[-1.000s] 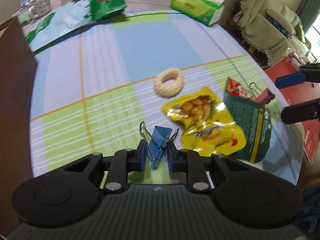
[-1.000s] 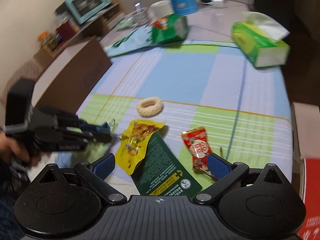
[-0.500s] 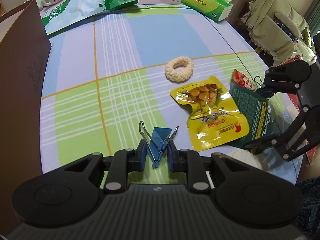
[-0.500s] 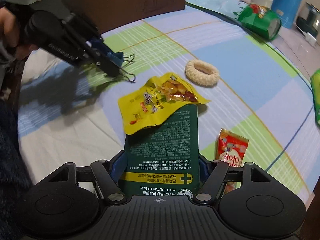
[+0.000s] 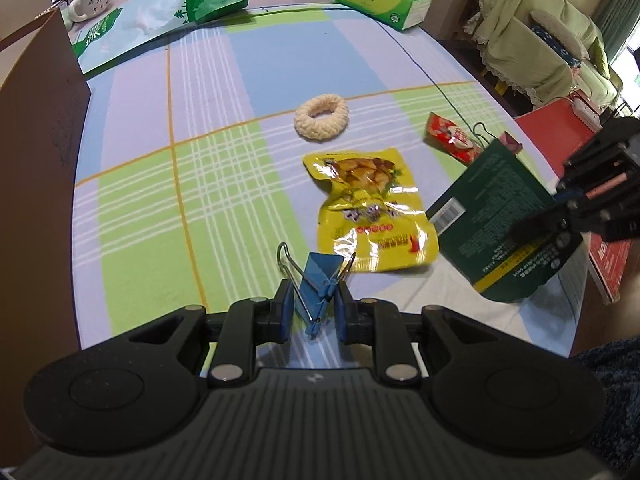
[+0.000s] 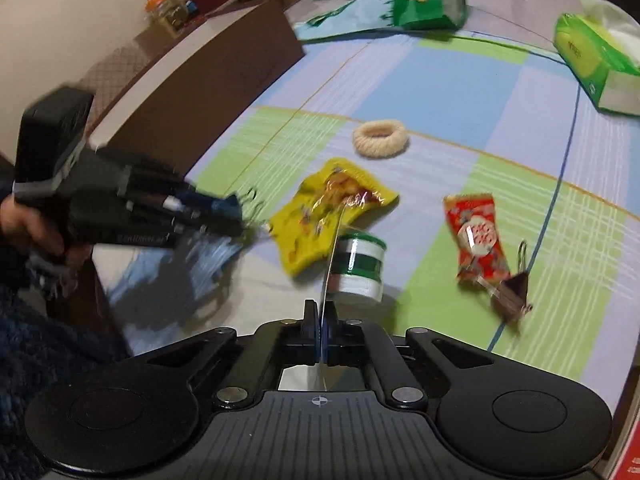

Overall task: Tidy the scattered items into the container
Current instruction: 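Grasp the blue binder clip with the left gripper while the right grasps the green card, then carry the blue clip and green card over the box with both grippers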

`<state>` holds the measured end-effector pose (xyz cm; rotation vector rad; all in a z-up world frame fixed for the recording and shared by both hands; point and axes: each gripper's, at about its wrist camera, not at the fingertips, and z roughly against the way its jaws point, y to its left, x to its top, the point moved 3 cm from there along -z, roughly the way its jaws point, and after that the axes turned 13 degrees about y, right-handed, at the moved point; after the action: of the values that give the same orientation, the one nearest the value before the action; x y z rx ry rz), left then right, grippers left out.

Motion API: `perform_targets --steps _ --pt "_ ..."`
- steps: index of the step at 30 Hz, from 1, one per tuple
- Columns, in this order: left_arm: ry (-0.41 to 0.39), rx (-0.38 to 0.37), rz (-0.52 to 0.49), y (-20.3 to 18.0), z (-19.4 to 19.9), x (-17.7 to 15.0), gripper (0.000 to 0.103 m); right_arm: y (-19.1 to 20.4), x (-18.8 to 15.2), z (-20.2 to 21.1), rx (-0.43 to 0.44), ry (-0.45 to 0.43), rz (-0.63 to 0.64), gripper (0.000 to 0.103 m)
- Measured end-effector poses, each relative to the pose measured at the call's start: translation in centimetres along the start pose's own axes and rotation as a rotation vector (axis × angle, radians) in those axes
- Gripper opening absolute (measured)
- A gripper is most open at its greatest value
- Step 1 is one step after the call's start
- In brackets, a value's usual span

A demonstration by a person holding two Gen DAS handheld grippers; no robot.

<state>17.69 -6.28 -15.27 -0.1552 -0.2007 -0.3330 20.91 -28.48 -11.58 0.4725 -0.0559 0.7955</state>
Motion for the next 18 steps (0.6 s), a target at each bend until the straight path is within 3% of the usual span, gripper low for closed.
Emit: perform_targets --steps 8,18 --pt "-0.007 0.011 0.001 -0.4 0.7 -1.2 0.017 -0.4 0.8 -3.3 0.005 0.013 -0.133 0.000" --pt "-0.062 0.022 0.021 0.1 3.7 -2.1 0.017 -3.3 0.4 -0.5 0.240 -0.119 -0.387 0.000"
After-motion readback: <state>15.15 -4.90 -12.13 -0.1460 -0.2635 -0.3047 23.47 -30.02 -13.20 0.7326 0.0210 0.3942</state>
